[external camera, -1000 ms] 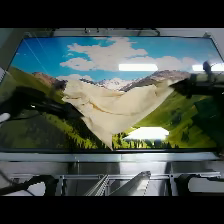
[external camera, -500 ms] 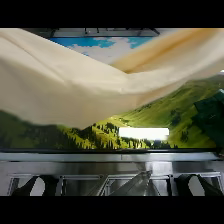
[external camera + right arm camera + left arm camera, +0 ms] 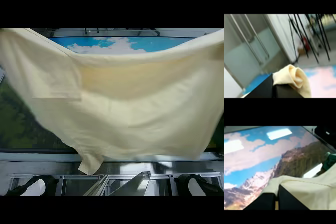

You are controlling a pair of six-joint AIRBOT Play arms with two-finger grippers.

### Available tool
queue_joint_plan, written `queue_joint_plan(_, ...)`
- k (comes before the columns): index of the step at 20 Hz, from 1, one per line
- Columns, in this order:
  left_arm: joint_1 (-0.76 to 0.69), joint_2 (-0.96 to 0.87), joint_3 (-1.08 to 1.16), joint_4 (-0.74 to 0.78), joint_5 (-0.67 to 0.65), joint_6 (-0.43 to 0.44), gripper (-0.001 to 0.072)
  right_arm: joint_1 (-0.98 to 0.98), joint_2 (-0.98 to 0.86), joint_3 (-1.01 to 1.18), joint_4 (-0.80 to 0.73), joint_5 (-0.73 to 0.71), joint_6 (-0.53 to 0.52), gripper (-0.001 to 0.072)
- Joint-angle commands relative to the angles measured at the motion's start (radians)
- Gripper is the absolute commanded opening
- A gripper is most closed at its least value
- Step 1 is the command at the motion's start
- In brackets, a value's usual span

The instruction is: Fold the shirts.

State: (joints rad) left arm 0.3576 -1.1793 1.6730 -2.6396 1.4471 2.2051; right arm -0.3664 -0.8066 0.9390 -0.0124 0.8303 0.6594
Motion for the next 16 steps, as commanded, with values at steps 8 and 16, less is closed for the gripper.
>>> queue_joint_plan(8,-0.123,-0.638,-0.040,0.098,-0.206,0.015,0.0670,0.187,-0.826,0.201,0.053,-0.246,-0.204,0.0362)
queue_joint_plan(16,0.125,-0.615,0.007,0.105,0.230,-0.127,0.0573,-0.139,-0.673,0.129,-0.494,0.372,0.338,0.0338)
